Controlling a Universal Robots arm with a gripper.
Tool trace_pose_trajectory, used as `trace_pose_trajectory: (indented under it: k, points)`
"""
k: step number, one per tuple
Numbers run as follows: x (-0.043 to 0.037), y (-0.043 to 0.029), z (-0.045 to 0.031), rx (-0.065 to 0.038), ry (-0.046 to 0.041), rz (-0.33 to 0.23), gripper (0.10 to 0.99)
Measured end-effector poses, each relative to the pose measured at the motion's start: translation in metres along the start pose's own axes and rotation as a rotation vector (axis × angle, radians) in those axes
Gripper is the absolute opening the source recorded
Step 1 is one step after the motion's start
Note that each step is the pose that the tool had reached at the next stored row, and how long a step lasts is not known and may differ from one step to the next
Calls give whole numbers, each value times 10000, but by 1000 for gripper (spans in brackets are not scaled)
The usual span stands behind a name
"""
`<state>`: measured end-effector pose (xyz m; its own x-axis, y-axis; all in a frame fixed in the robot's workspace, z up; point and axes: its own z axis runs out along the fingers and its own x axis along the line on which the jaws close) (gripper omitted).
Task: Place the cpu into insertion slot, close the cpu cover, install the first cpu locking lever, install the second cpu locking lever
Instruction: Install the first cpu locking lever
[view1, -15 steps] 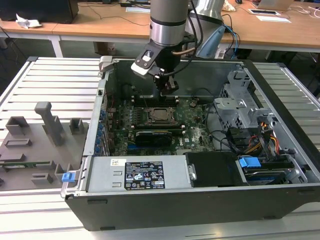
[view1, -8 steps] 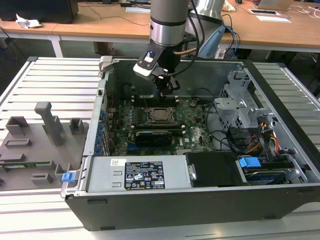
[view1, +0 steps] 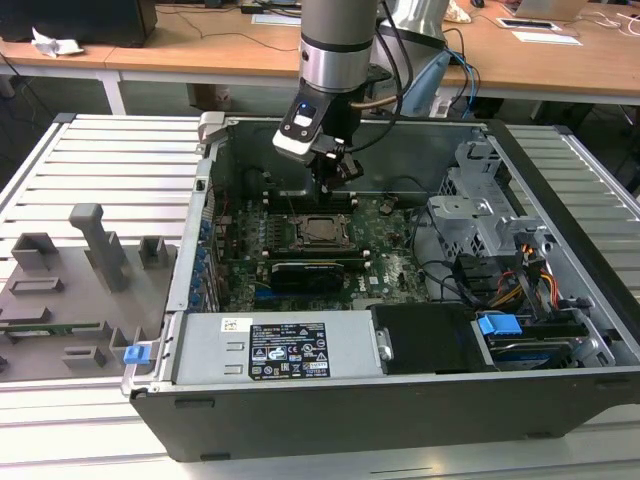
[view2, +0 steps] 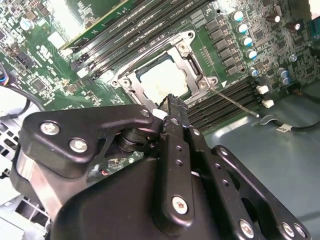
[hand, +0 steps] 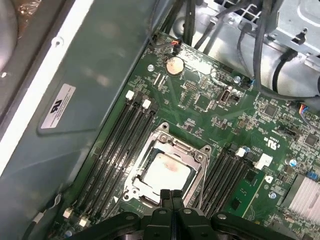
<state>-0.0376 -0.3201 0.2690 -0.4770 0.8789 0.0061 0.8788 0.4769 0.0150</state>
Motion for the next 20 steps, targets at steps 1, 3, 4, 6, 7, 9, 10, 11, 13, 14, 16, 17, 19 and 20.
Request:
trace_pose_trajectory:
  k: [1,3,4,6,7,9,10,11,13,14,16,17,19,20]
  points:
    - [0,0,0,0,2,-88,106]
    - [0,0,0,1,2,-180,106]
    - [0,0,0,2,4,-236,106]
    - [0,0,0,2,5,-336,106]
    - [0,0,0,3,6,-377,106]
    - [0,0,0,3,8,-550,106]
    - [0,0,0,4,9,-622,106]
    - [0,0,0,4,10,-671,106]
    - [0,0,0,5,11,-764,106]
    - [0,0,0,5,12,-826,106]
    - [0,0,0,5,14,-941,106]
    - [0,0,0,6,15,-977,106]
    - [0,0,0,7,18,-1180,106]
    - [0,0,0,7,19,-1235,106]
